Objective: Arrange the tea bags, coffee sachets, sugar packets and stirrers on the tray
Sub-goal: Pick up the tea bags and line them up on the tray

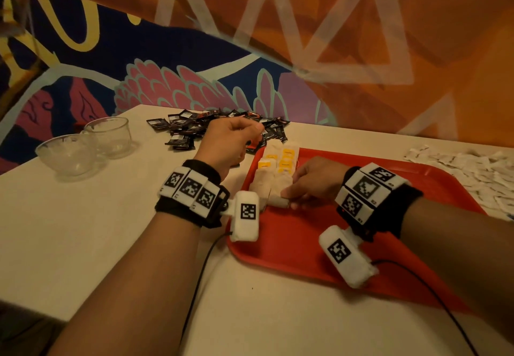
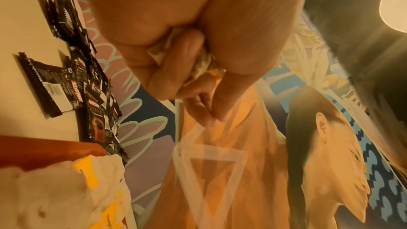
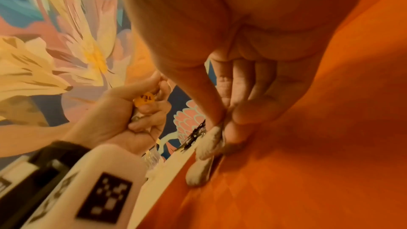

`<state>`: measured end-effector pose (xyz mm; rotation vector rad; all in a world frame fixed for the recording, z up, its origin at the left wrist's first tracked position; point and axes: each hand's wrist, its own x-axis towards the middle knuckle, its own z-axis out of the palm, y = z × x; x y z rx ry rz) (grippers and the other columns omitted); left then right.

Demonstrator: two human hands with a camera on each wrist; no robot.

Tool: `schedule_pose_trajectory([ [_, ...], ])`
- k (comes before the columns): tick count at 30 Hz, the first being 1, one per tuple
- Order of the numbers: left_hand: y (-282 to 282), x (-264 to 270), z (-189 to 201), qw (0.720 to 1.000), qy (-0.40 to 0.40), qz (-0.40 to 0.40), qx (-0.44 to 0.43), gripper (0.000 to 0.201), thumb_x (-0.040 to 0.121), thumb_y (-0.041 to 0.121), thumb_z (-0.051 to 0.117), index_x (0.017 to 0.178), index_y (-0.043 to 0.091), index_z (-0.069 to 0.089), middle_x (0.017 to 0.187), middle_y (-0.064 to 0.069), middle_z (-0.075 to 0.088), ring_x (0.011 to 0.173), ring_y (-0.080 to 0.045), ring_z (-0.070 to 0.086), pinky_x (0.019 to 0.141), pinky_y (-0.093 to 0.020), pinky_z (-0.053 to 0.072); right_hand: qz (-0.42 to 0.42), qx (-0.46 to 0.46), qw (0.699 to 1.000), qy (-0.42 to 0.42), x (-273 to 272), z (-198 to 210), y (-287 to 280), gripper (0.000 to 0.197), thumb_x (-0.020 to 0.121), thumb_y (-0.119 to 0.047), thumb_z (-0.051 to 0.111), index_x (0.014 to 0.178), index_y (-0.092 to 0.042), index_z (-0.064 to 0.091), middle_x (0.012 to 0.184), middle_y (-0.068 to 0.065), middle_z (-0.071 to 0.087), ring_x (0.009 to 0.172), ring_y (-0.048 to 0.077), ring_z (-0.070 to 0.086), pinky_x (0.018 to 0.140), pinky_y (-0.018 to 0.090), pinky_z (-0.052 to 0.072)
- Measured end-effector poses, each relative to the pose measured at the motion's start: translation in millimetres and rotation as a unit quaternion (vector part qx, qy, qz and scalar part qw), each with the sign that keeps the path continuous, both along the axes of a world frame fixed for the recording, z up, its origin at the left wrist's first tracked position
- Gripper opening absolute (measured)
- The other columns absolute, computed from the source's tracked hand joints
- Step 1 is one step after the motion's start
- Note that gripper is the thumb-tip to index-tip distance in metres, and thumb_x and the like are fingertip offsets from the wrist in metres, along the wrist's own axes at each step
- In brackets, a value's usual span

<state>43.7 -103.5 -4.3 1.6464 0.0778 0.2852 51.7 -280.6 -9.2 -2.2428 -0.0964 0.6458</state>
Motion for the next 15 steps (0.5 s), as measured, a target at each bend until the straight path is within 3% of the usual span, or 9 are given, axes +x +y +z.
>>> schedule_pose_trajectory([
  [2,1,1,-1,1.0,0.01,0.001,-0.002,0.012,0.096,0.017,0.064,0.087,0.016,0.071,0.077,-0.002,0.065,0.045,-0.007,0.036,0.039,-0.019,0.029,0.001,-0.012,1.0,0.019,-5,-1,3,0.016,0.088,-0.007,0.072,0.075,-0.005,0.062,0.07,0.011,0.071,0.061,0.015,0.065,0.057,0.024,0.054],
  [5,2,2,-3,1.0,0.016,0.004,-0.008,0.011,0.096,0.017,0.065,0.088,0.015,0.072,0.076,-0.002,0.065,0.045,-0.007,0.036,0.04,-0.019,0.03,0.0,-0.024,0.999,0.029,-8,-4,8,0.018,0.089,-0.008,0.071,0.074,-0.006,0.06,0.071,0.011,0.07,0.06,0.014,0.064,0.058,0.024,0.054],
  [12,4,6,-7,1.0,0.026,0.006,-0.007,0.01,0.096,0.019,0.065,0.09,0.014,0.072,0.079,-0.002,0.067,0.048,-0.009,0.038,0.042,-0.02,0.032,0.012,-0.056,0.998,-0.008,-10,-5,16,0.02,0.089,-0.012,0.071,0.077,-0.007,0.056,0.074,0.01,0.07,0.079,0.023,0.067,0.071,0.029,0.054],
  [15,4,6,-7,1.0,0.03,0.002,-0.003,0.01,0.097,0.019,0.064,0.094,0.014,0.072,0.08,0.0,0.068,0.047,-0.007,0.039,0.042,-0.019,0.033,0.027,-0.092,0.995,-0.034,-9,-4,13,0.017,0.087,-0.019,0.074,0.085,-0.005,0.065,0.085,0.01,0.076,0.089,0.023,0.072,0.084,0.033,0.056],
])
